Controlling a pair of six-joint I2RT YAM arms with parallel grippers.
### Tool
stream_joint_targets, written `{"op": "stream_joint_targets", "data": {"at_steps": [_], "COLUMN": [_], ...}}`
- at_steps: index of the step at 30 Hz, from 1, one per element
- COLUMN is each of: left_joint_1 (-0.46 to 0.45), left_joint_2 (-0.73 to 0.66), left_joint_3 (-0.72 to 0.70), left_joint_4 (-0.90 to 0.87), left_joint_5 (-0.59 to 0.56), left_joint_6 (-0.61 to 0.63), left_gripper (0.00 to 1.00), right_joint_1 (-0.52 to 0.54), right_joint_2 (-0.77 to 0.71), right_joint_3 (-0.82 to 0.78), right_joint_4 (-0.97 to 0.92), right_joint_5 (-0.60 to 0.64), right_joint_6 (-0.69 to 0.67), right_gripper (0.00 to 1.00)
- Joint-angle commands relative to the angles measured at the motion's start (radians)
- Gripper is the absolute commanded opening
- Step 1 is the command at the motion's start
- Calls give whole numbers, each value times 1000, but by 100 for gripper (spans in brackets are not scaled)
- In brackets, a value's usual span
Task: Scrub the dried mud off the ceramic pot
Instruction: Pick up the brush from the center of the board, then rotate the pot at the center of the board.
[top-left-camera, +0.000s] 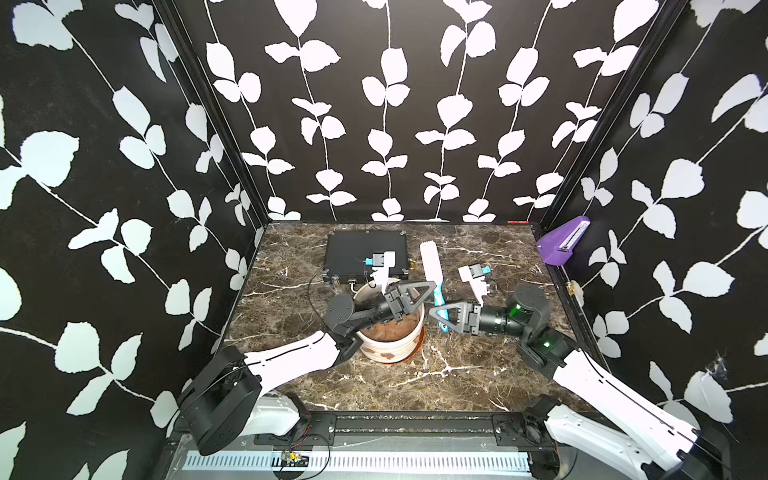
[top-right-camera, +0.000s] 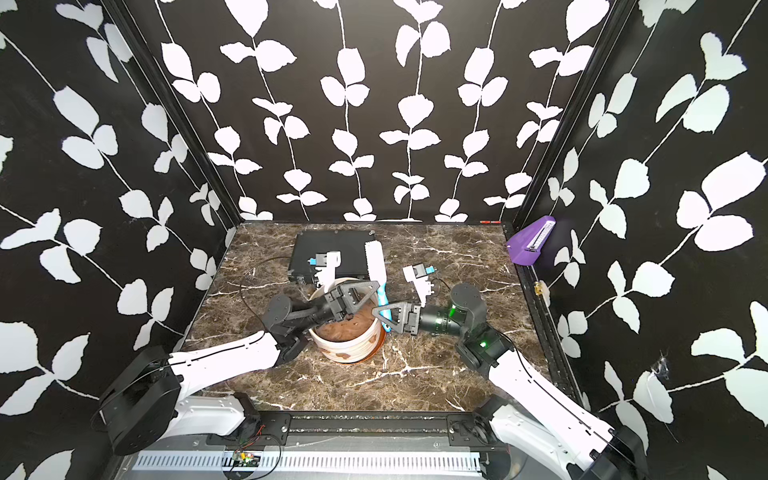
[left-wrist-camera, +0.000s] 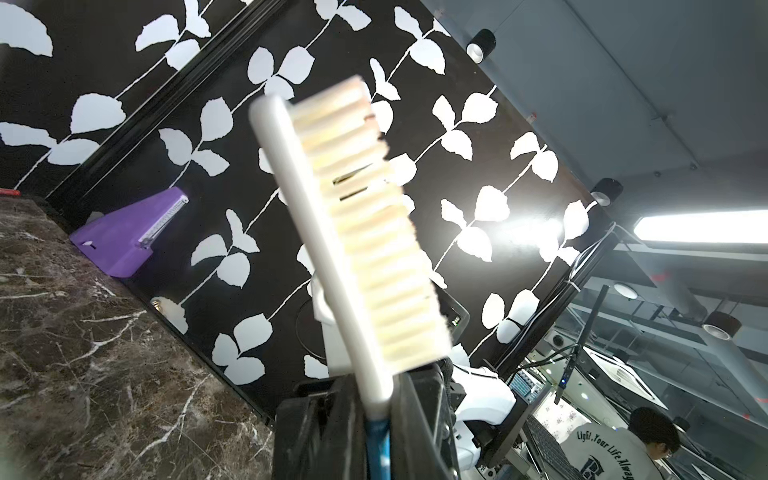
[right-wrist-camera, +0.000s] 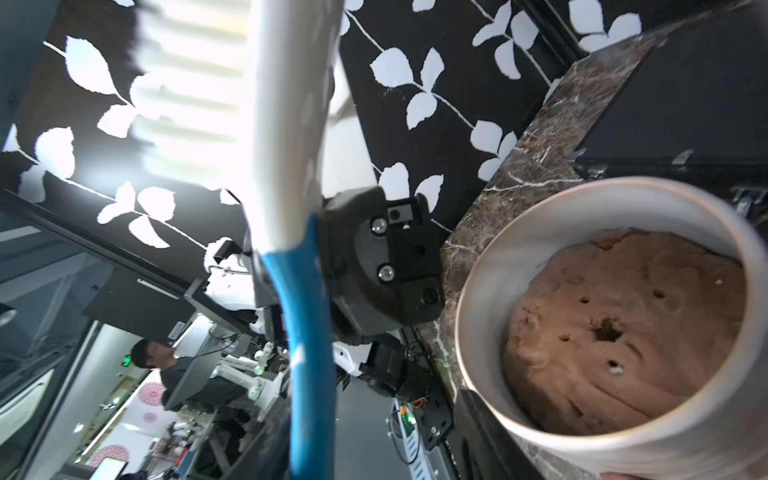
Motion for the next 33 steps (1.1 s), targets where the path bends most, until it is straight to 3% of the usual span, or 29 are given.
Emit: {"op": "stream_joint_targets", "data": {"at_steps": [1,4,9,13,15,16,18,20,23,27,29,33], "left_joint_1": [3,3,3,3,3,3,3,3,4,5,5,12], "left_joint_2": [-58,-65,-53,-70,-97,-122,-197,-273,-361,-422,-398,-370], "left_joint_3": [-9,-17,-10,-6,9,21,72,159,231,342,404,423], "left_joint_4": [77,64,40,-44,-178,-285,-634,-1075,-1413,-1730,-1916,-2050], "left_joint_5": [-2,-1,-4,-25,-50,-82,-204,-406,-644,-836,-937,-937], "left_joint_6": [23,36,41,78,122,162,273,379,470,561,571,582], "left_gripper": [0,0,0,0,0,10,33,44,66,72,70,67], "right_joint_1": [-5,-4,-4,-4,-4,-4,-4,-4,-4,-3,16,121], "right_joint_2": [-17,-15,-5,-19,-35,-42,-48,-37,12,113,202,331], "right_joint_3": [11,17,32,27,38,50,87,142,232,333,388,436], "right_joint_4": [22,23,-13,-43,-111,-161,-306,-481,-726,-955,-1079,-1261], "right_joint_5": [-9,-9,-1,17,56,92,192,333,586,902,1098,1398], "right_joint_6": [-12,-11,-26,-38,-69,-93,-147,-206,-273,-312,-315,-231], "right_gripper": [50,40,0,0,0,0,0,0,0,0,0,0]}}
